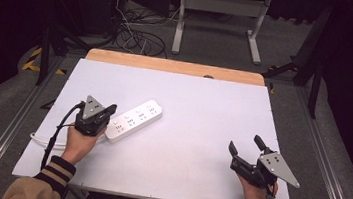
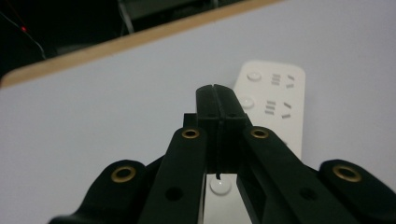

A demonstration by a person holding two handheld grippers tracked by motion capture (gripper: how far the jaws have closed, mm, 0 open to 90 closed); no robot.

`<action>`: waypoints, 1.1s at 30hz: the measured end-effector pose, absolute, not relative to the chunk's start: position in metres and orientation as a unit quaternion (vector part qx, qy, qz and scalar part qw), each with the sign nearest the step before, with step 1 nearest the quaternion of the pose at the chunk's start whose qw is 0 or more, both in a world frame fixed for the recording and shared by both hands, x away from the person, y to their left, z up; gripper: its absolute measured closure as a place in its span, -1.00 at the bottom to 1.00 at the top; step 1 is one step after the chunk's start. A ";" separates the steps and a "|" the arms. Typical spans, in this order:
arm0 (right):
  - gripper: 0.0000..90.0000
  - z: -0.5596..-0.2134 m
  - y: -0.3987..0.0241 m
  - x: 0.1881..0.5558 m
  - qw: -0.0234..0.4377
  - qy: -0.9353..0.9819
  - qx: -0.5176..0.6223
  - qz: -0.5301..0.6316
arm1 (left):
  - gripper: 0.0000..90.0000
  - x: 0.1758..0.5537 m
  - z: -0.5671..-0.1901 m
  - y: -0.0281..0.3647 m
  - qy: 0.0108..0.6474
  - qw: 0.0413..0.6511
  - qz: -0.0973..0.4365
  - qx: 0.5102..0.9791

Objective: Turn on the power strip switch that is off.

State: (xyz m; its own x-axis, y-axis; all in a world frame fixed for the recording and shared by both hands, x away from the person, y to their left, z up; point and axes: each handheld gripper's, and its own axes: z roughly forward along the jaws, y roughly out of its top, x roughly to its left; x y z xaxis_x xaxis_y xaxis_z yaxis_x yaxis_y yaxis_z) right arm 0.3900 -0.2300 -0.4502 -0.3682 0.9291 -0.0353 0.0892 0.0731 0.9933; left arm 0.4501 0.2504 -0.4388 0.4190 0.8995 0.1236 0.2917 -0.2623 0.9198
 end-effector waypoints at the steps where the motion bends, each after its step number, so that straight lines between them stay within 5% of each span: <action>1: -0.62 -0.450 -0.230 0.390 0.386 0.623 0.408 0.544 | 1.00 0.446 -0.436 0.252 0.412 0.458 0.359 0.701; 6: -0.62 -0.450 -0.230 0.390 0.387 0.621 0.410 0.545 | 1.00 0.426 -0.426 0.259 0.377 0.523 0.433 0.630; 15: -0.62 -0.450 -0.230 0.390 0.386 0.620 0.410 0.547 | 1.00 0.404 -0.421 0.267 0.368 0.552 0.508 0.549; 31: -0.62 -0.450 -0.230 0.390 0.385 0.622 0.410 0.545 | 0.99 0.404 -0.424 0.270 0.367 0.544 0.525 0.542; 32: -0.62 -0.450 -0.230 0.390 0.385 0.622 0.410 0.544 | 0.75 0.404 -0.425 0.269 0.365 0.544 0.529 0.539; 33: -0.62 -0.450 -0.230 0.390 0.385 0.622 0.410 0.544 | 0.75 0.405 -0.427 0.269 0.360 0.543 0.539 0.534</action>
State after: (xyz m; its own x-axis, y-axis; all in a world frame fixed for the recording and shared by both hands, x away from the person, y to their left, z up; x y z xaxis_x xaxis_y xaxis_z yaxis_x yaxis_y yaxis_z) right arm 0.3900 -0.2300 -0.4504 -0.3663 0.9299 -0.0322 0.0910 0.0702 0.9934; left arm 0.4047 0.2685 -0.4266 0.1597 0.9698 0.1843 -0.2004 -0.1510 0.9680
